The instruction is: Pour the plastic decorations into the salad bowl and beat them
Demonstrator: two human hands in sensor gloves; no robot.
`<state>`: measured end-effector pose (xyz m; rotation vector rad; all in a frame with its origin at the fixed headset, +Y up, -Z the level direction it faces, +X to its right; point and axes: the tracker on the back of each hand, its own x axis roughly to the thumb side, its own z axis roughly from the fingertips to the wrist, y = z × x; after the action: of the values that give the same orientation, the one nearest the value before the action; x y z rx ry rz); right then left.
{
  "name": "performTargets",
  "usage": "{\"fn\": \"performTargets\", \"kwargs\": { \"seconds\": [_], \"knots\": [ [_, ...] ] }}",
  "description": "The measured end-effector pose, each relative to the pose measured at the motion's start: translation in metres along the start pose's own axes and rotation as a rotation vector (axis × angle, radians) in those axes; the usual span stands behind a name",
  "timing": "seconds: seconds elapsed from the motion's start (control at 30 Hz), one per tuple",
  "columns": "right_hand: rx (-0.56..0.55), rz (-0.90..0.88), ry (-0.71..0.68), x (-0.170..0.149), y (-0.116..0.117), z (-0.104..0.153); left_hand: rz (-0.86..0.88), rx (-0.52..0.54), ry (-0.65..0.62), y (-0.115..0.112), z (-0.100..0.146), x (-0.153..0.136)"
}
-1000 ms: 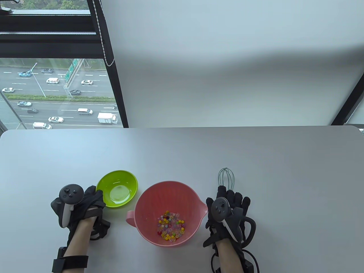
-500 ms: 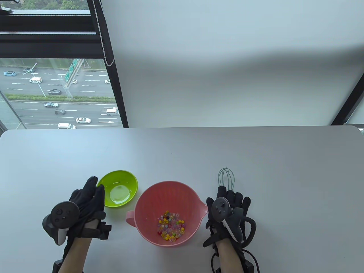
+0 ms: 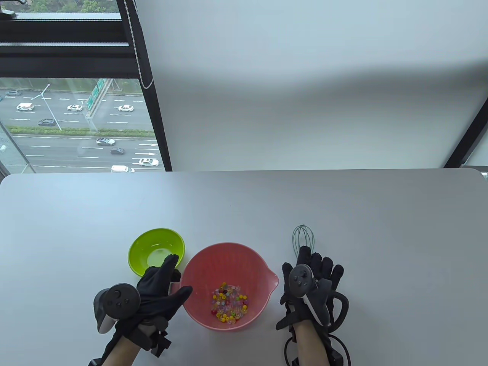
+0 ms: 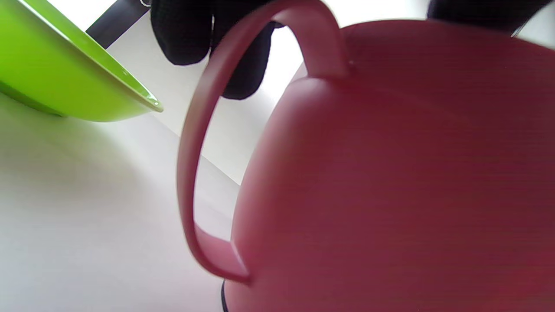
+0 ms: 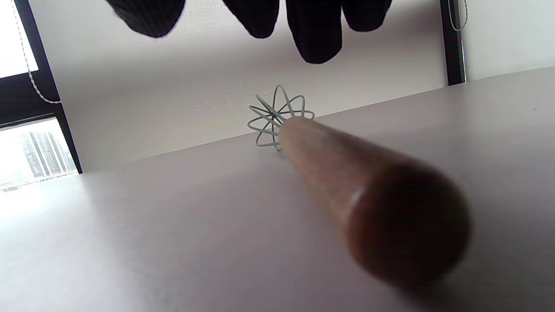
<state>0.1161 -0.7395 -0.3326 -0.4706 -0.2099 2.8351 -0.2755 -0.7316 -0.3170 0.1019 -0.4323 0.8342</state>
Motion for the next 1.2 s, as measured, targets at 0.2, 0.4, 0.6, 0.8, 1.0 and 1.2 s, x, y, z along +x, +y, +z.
{"fn": "performTargets", "kwargs": {
  "seconds": [0.2, 0.4, 0.6, 0.8, 1.0, 1.2],
  "knots": [
    [0.011, 0.026, 0.039, -0.005, -0.004, -0.002, 0.173, -0.042, 0.009, -0.008, -0.004, -0.004],
    [0.113, 0.121, 0.089, -0.006, 0.002, -0.006, 0.307, -0.019, 0.066, -0.007, -0.004, -0.002],
    [0.224, 0.178, 0.124, -0.003, 0.002, -0.007, 0.347, 0.052, 0.086, 0.008, -0.002, -0.013],
    [0.381, 0.25, 0.144, 0.0, 0.006, -0.007, 0.385, 0.104, 0.111, 0.013, 0.0, -0.025],
    [0.451, 0.242, 0.119, 0.002, 0.011, -0.007, 0.384, 0.086, 0.117, 0.007, 0.001, -0.029],
    [0.221, 0.117, 0.059, 0.007, 0.0, -0.004, 0.292, 0.083, 0.09, 0.007, 0.003, -0.028]
  ]
}}
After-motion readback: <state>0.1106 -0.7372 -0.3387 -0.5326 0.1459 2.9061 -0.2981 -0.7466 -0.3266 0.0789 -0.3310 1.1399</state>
